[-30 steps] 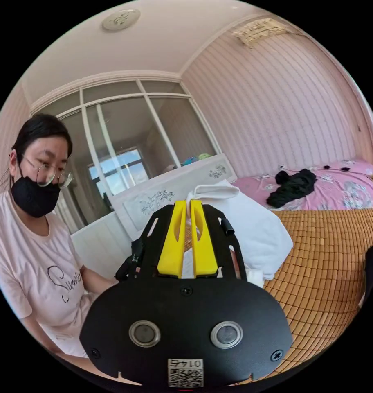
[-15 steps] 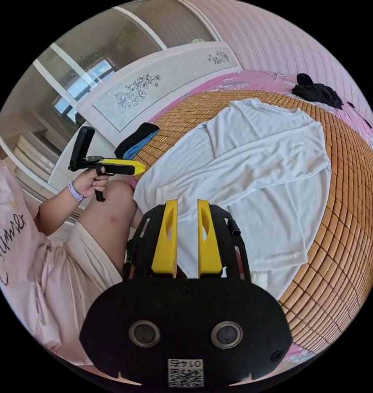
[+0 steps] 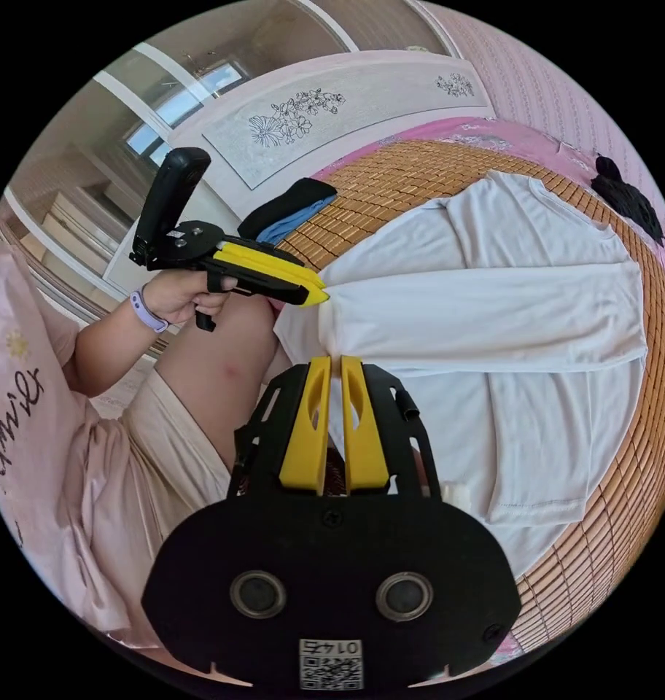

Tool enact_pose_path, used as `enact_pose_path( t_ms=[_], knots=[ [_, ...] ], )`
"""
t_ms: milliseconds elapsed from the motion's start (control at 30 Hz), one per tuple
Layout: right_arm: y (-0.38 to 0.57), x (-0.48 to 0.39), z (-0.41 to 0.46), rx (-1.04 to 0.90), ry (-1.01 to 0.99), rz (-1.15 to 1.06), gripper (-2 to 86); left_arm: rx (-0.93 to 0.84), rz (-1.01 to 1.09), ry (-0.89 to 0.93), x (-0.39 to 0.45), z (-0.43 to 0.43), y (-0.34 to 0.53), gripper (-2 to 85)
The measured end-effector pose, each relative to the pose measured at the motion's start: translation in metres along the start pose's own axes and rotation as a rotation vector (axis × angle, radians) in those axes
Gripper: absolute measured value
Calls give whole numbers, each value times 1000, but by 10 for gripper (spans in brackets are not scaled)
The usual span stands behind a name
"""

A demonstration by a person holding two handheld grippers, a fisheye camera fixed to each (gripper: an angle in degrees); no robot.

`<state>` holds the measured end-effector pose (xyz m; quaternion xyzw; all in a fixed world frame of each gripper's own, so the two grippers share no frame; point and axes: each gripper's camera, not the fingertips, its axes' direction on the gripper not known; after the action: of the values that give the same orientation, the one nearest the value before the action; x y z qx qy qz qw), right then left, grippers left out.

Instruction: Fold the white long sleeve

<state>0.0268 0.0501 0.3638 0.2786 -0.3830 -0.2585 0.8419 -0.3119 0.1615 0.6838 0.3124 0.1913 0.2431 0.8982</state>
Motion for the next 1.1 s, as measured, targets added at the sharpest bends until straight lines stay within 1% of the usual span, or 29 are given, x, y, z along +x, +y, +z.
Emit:
enact_pose_path(
  t_ms=[67, 133, 200, 267, 333, 367, 400, 433, 500, 533, 567, 633, 700, 767, 800, 867, 900, 933, 1000, 1033, 1100],
  knots=[
    [-4, 11, 10, -36, -27, -1, 35, -64, -24, 9, -12, 9, 0, 0],
    [-8, 26, 23, -131, -9, 9, 49, -161, -46, 19, -22, 26, 0, 21],
    [-9, 34, 16, -131, -3, -21, 60, -175, -67, 1, -30, 24, 2, 35],
    [-12, 51, -4, -65, -2, -34, 65, -116, -74, 11, -45, 4, 2, 42],
    [-19, 99, -36, 56, 75, 25, 73, -72, -79, -2, -63, -10, -8, 45],
    [-21, 115, -44, 87, 105, 54, 75, -36, -82, -15, -77, -19, -21, 47],
    [-27, 148, -59, 140, 165, 112, 81, -12, -77, -21, -84, -22, -29, 48],
    [-36, 181, -71, 178, 229, 165, 87, 51, -50, -34, -95, -29, -48, 48],
    [-53, 227, -86, 206, 330, 230, 103, 136, -14, -46, -114, -33, -81, 48],
    [-66, 254, -93, 210, 417, 272, 106, 176, -21, -57, -129, -32, -105, 48],
    [-72, 267, -96, 214, 457, 294, 108, 209, -46, -58, -145, -29, -129, 48],
    [-92, 319, -108, 259, 564, 410, 110, 215, -109, -39, -169, -20, -164, 42],
    [-105, 355, -111, 268, 563, 489, 112, 184, -128, -79, -178, -9, -196, 44],
    [-117, 383, -109, 260, 553, 520, 115, 170, -117, -167, -178, 6, -227, 59],
    [-125, 398, -110, 268, 556, 540, 116, 178, -136, -175, -180, 8, -234, 64],
    [-134, 417, -113, 305, 543, 581, 113, 223, -230, -99, -191, 16, -254, 86],
    [-139, 427, -115, 327, 537, 595, 102, 216, -238, -87, -192, 19, -260, 87],
    [-144, 438, -113, 302, 519, 609, 79, 188, -252, -97, -193, 25, -272, 91],
    [-151, 457, -112, 217, 487, 669, 37, 133, -263, -112, -194, 36, -286, 84],
    [-152, 463, -119, 250, 463, 668, 24, 100, -265, -105, -195, 42, -293, 70],
    [-150, 467, -134, 301, 420, 662, 16, 88, -271, -139, -193, 41, -298, 38]
  ],
)
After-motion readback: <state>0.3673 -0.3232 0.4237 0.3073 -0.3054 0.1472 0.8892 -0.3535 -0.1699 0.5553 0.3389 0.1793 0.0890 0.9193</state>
